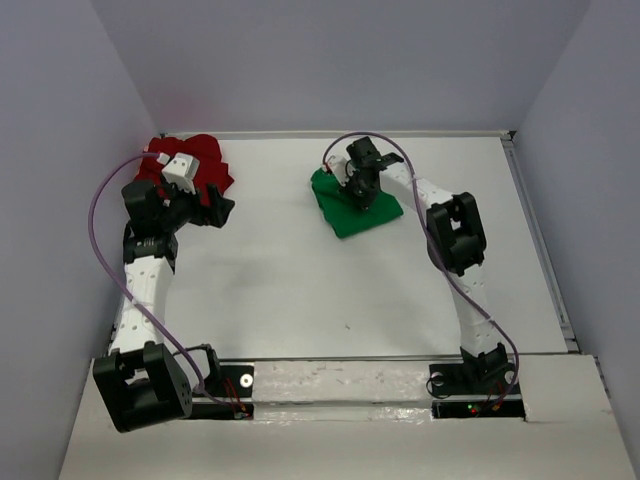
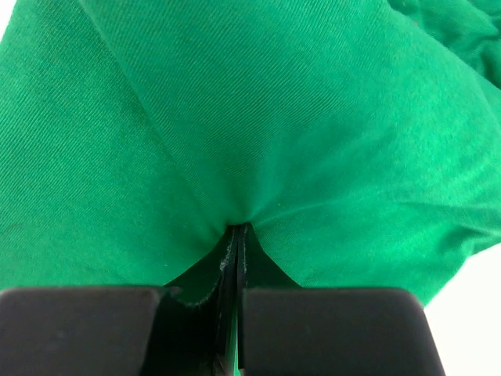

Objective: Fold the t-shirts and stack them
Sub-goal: Fold the long partially folded tshirt into a neat square

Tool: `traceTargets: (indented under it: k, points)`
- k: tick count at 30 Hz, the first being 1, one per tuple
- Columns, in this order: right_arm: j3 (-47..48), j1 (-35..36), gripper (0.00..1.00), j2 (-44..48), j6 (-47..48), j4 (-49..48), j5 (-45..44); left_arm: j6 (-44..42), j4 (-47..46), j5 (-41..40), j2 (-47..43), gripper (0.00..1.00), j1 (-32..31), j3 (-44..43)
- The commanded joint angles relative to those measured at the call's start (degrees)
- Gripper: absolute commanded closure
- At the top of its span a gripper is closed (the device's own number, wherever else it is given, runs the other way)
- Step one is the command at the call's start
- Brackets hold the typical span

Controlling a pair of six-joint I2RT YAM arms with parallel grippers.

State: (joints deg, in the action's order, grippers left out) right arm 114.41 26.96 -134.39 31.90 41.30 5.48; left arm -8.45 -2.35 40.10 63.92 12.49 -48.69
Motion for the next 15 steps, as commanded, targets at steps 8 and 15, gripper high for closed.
traceTargets:
  k: [8, 15]
  points:
    - [-0.24, 1.78, 1.00, 5.19, -4.48, 12.75, 12.54, 1.50, -3.54, 3.23, -3.27, 0.01, 0.34, 1.14]
    - [0.81, 5.46, 1.00, 4.31, -3.95, 14.77, 17.72, 1.42, -3.54, 2.88, -3.98, 0.01, 0.25, 1.40]
